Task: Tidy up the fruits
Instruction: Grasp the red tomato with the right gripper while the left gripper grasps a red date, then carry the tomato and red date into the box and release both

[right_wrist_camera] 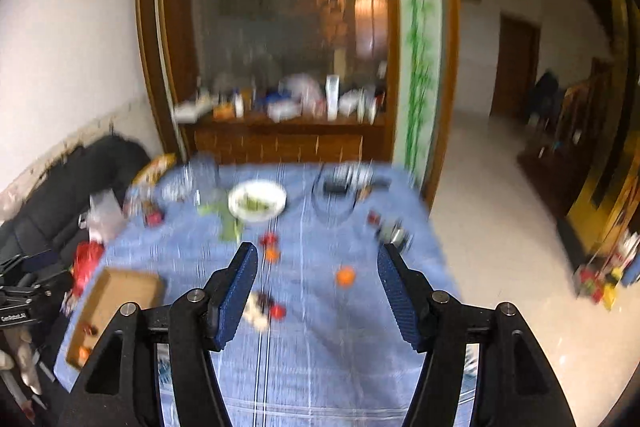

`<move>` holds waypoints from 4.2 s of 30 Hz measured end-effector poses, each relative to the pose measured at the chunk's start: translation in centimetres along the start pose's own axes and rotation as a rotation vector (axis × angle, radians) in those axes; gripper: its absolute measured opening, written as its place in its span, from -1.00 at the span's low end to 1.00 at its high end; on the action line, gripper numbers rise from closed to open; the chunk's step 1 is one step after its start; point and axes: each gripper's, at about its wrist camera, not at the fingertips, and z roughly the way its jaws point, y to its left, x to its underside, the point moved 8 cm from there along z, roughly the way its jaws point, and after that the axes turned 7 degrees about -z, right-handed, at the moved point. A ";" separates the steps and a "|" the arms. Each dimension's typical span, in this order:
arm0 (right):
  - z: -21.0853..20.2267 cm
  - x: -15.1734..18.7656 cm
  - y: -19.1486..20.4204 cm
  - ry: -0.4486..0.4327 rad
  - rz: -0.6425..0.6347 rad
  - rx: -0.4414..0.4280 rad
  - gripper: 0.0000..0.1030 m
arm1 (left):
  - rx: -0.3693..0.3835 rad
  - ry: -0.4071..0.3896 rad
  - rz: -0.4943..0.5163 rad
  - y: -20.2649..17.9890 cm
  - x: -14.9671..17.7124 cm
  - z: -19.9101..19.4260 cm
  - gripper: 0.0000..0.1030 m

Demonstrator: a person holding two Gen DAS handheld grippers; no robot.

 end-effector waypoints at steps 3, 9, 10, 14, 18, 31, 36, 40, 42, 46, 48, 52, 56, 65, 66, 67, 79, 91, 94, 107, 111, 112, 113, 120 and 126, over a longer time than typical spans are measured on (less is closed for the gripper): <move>6.9 3.9 0.3 0.107 0.036 -0.081 0.28 | 0.015 0.072 -0.041 0.1 1.7 5.5 0.72; 16.7 9.6 2.4 0.227 0.106 -0.245 -0.15 | 0.071 0.165 -0.161 0.5 4.9 14.7 0.50; 17.9 10.1 2.9 0.235 0.116 -0.266 -0.19 | 0.066 0.168 -0.170 0.5 5.2 15.7 0.22; 22.0 11.2 4.5 0.235 0.164 -0.327 -0.19 | 0.062 0.185 -0.229 1.2 6.8 20.1 -0.12; 24.4 11.9 5.1 0.196 0.150 -0.318 -0.19 | 0.093 0.213 -0.272 0.9 7.9 23.0 -0.12; 26.9 13.7 5.7 0.227 0.118 -0.347 -0.26 | 0.063 0.178 -0.135 -0.3 8.5 25.6 -0.52; 27.1 14.1 6.2 0.226 0.081 -0.318 -0.26 | 0.060 0.159 -0.105 -0.5 8.5 25.6 -0.52; 27.3 14.2 5.8 0.224 0.097 -0.309 -0.35 | 0.057 0.164 -0.076 -0.8 8.6 25.6 -0.57; 27.2 14.1 5.4 0.219 0.119 -0.301 -0.39 | 0.086 0.178 -0.114 -0.3 8.6 25.5 -0.60; 27.3 14.1 4.9 0.214 0.118 -0.278 -0.40 | 0.119 0.184 -0.153 0.1 8.6 25.5 -0.60; 27.3 14.0 5.1 0.208 0.101 -0.269 -0.38 | 0.105 0.172 -0.136 -0.2 8.6 25.5 -0.60; 27.7 14.2 5.4 0.211 0.091 -0.261 -0.37 | 0.077 0.148 -0.084 -0.8 8.6 25.7 -0.58; 27.7 14.2 5.4 0.204 0.100 -0.262 -0.39 | 0.060 0.144 -0.055 -0.9 8.6 25.7 -0.61; 27.4 14.1 4.7 0.185 0.130 -0.241 -0.40 | 0.095 0.158 -0.123 -0.3 8.7 25.3 -0.62; 27.4 14.1 4.5 0.181 0.135 -0.234 -0.40 | 0.103 0.158 -0.134 -0.3 8.7 25.3 -0.62; 27.3 14.1 4.4 0.176 0.140 -0.222 -0.40 | 0.114 0.155 -0.147 -0.3 8.8 25.1 -0.62; 20.6 13.4 8.0 0.146 0.152 -0.280 -0.40 | 0.123 0.011 -0.180 1.2 9.5 14.9 -0.61; 14.6 11.3 25.5 0.123 -0.080 -0.538 -0.38 | -0.215 -0.184 -0.317 18.5 10.4 2.3 -0.60; 14.6 12.0 29.9 0.150 -0.145 -0.581 -0.38 | -0.251 -0.174 -0.358 21.6 10.8 2.1 -0.60; 19.7 17.0 40.3 0.300 -0.376 -0.606 -0.37 | -0.283 0.006 -0.405 26.6 13.5 6.7 -0.60; 20.4 18.0 40.9 0.322 -0.402 -0.596 -0.37 | -0.290 0.019 -0.394 26.5 13.7 6.9 -0.60; 20.3 18.1 40.9 0.314 -0.403 -0.592 -0.37 | -0.300 0.023 -0.389 26.5 13.7 7.0 -0.60; 20.3 18.1 41.0 0.311 -0.411 -0.587 -0.37 | -0.312 0.031 -0.384 26.5 13.8 7.1 -0.60; 19.8 18.4 41.3 0.291 -0.446 -0.562 -0.36 | -0.342 0.059 -0.393 26.6 14.5 7.1 -0.39; 18.3 18.7 40.9 0.255 -0.479 -0.543 -0.36 | -0.342 0.011 -0.417 26.3 14.3 4.6 -0.06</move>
